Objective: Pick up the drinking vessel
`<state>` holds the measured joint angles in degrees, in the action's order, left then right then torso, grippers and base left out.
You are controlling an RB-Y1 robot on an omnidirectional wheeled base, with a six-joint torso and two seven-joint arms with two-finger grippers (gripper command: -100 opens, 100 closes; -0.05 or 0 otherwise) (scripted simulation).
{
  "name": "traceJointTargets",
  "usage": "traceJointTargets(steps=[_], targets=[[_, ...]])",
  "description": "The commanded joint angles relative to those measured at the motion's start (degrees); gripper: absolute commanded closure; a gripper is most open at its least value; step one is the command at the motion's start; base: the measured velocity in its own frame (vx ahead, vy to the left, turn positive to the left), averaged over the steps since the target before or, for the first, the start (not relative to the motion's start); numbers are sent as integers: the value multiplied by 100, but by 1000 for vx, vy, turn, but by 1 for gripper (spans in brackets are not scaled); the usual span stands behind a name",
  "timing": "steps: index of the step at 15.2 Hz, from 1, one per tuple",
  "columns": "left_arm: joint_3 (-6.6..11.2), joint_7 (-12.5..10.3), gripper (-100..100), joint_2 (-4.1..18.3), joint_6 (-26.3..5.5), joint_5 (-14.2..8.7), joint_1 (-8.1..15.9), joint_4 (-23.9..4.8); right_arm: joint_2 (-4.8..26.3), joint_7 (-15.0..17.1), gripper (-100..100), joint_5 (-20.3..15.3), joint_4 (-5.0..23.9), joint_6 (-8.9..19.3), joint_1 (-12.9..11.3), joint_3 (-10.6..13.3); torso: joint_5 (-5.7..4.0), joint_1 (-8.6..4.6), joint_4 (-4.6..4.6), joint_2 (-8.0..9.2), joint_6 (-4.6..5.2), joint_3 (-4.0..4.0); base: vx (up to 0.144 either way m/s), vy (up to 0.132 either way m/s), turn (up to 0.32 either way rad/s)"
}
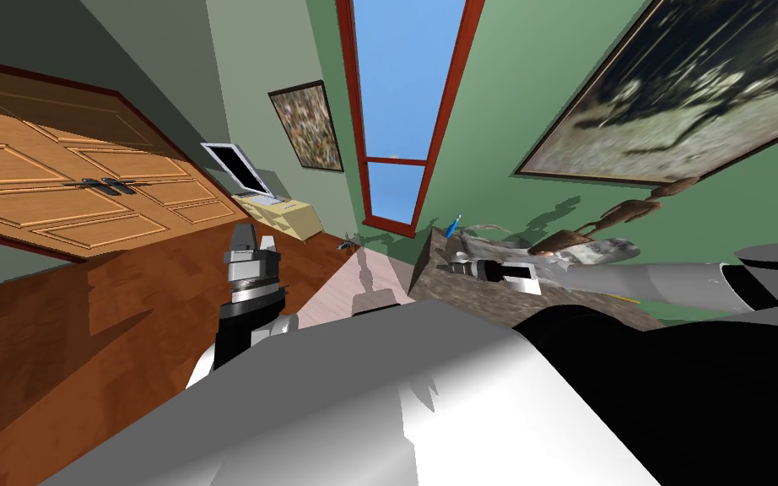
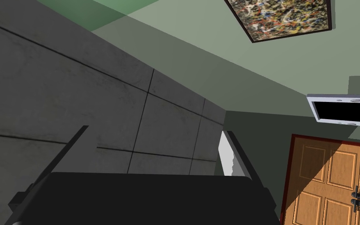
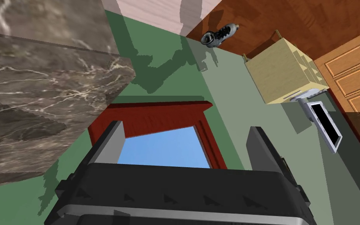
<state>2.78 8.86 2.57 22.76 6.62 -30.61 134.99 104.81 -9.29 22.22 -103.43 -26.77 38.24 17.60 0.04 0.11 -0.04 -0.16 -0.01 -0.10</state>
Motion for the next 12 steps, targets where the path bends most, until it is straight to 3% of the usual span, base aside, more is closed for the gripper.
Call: traceJointTargets(steps=[1, 2, 4, 8, 12], targets=[[0, 0, 0, 0, 0, 0, 0, 0, 286, 28, -100, 86, 158, 21, 42, 157, 0, 0, 0, 0, 0, 0, 44, 24, 36], [0, 0, 0, 0, 0, 0, 0, 0, 488, 28, -100, 86, 158, 21, 42, 157, 1, 1, -1, -3, 0, -1, 50, 25, 38], [0, 0, 0, 0, 0, 0, 0, 0, 571, 28, -100, 86, 158, 21, 42, 157, 0, 1, -1, -3, 0, -2, 27, 14, 8], [0, 0, 0, 0, 0, 0, 0, 0, 1331, 23, -100, 338, 354, 67, 234, 343, 0, -1, -2, -8, -1, -4, 51, 16, 39], [0, 0, 0, 0, 0, 0, 0, 0, 1746, 21, -100, 460, 438, 88, 339, 433, -1, -1, -3, -11, -1, -7, 51, 14, 26]])
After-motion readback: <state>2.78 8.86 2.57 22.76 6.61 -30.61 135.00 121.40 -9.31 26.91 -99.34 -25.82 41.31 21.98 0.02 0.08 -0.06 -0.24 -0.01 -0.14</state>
